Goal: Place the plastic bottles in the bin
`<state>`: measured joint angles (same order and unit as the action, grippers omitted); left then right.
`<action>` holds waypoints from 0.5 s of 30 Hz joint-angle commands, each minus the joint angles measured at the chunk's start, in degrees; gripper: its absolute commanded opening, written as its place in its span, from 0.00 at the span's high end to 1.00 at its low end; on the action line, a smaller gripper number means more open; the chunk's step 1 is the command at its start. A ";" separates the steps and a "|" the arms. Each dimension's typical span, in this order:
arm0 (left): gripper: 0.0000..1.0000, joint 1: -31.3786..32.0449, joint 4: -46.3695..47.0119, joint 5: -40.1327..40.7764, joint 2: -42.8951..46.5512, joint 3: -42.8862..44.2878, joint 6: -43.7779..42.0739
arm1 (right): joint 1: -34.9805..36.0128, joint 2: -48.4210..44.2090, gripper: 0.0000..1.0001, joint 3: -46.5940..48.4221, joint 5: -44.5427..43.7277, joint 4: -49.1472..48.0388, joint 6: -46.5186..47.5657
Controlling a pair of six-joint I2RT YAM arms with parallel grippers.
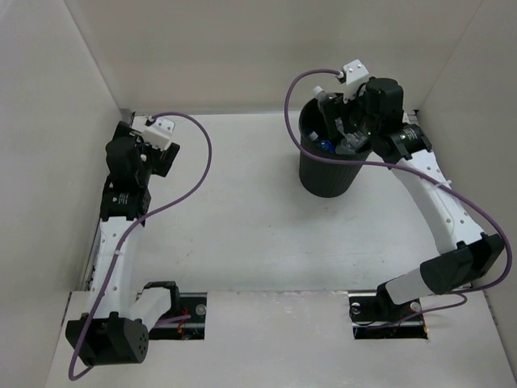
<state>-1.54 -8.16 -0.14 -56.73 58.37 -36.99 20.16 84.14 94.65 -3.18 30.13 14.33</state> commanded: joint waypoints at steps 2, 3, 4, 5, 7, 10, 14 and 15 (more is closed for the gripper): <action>0.00 0.18 1.84 -1.00 -0.57 3.15 0.52 | -0.35 -1.25 0.00 0.10 -4.11 -0.60 0.88; 0.00 0.26 1.92 -1.00 -0.66 3.15 0.61 | -0.35 -1.87 0.00 -0.17 -3.94 -0.77 0.36; 0.00 0.26 2.01 -1.00 -0.66 3.07 0.78 | -0.35 -2.66 0.00 -0.69 -3.76 -1.12 -0.08; 0.00 0.26 2.01 -1.09 -0.75 3.07 0.78 | -0.35 -3.62 0.00 -1.39 -3.50 -1.82 -0.18; 0.00 0.09 2.01 -1.18 -0.75 2.98 0.87 | -0.52 -5.29 0.00 -2.89 -3.24 -3.14 0.35; 0.00 -0.35 2.36 -1.18 -1.01 2.98 0.87 | -0.35 -7.40 0.00 -4.47 -4.29 -4.03 1.67; 0.00 -0.79 2.54 -1.18 -1.19 3.07 1.04 | -0.35 -9.60 0.00 -6.23 -6.31 -5.17 1.67; 0.00 -0.88 2.54 -1.18 -1.19 3.07 1.05 | -0.35 -10.13 0.00 -6.58 -6.57 -5.43 1.49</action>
<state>-1.78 -8.03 -0.67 -57.93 59.00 -36.93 20.14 76.60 88.66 -7.53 28.99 15.70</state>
